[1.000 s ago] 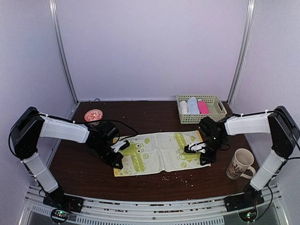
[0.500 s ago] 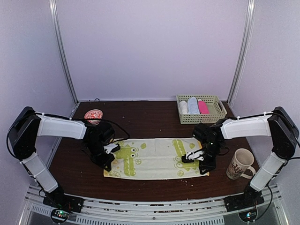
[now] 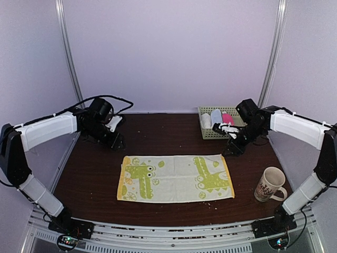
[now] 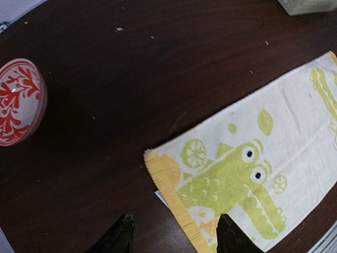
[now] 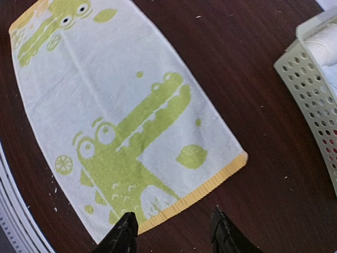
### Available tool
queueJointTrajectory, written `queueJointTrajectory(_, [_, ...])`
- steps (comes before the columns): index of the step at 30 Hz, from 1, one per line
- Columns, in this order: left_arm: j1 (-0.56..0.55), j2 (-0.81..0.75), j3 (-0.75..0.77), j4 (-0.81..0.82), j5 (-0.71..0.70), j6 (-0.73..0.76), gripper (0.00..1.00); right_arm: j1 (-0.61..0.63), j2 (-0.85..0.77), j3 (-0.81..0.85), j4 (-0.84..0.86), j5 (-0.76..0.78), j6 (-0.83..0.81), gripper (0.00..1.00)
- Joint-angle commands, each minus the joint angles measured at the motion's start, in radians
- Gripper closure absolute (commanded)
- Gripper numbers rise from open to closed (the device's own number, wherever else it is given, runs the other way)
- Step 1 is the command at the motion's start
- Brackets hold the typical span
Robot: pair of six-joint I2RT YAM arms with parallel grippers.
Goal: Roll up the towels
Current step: Pick up the towel from the center of the board.
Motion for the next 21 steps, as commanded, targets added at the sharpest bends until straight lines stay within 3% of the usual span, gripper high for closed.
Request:
queueJointTrajectory(1, [0.076,0.017,-0.025,0.23,-0.014,-0.033,0.45,-0.091,0.012,-0.009,0.191,-0.023,0.173,0.53])
queueJointTrajectory(8, [0.103,0.044,-0.184,0.525,-0.03,-0.134,0.49,-0.194,0.184,0.017,0.219,-0.02,0.25,0.58])
queueJointTrajectory(13, [0.111,0.142,-0.148,0.487,-0.002,-0.145,0.63,-0.208,0.26,0.011,0.255,0.001,0.269,0.6])
queueJointTrajectory(21, [0.112,0.178,-0.145,0.477,0.03,-0.119,0.68,-0.21,0.367,0.05,0.306,-0.005,0.31,0.6])
